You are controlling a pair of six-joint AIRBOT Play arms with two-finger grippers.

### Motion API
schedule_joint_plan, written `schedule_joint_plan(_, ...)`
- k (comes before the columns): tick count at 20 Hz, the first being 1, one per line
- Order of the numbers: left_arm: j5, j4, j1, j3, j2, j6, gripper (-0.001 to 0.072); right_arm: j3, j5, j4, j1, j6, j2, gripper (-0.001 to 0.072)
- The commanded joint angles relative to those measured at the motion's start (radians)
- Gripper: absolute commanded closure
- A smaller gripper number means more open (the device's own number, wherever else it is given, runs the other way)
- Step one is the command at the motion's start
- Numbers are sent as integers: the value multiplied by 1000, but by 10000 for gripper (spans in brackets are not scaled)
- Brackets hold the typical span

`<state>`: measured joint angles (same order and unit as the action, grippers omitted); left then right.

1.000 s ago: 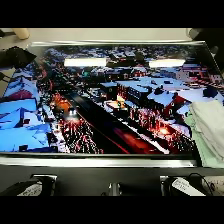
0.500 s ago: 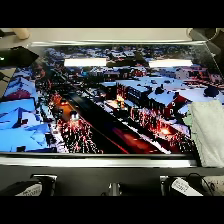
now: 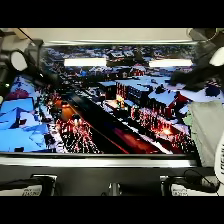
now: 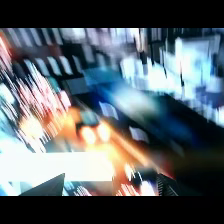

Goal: Fold the shirts.

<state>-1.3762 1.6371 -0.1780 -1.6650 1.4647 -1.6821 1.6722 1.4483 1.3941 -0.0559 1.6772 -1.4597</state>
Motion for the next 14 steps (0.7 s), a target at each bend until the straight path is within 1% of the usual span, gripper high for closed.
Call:
schedule_joint_plan(1,24,-66,-30,160,-39,-78,43,0,177,-80,73,21,-106,45)
schedule_joint_plan(3,85,-56,-33,193,-58,-127,43,1,166,-48,73,21,-105,44)
schedule_joint_plan(5,113,-55,-29,191,-58,-124,43,1,167,-48,73,21,-105,45)
schedule_joint_plan(14,113,-56,-27,190,-56,-125,42,1,169,-48,73,21,-105,45)
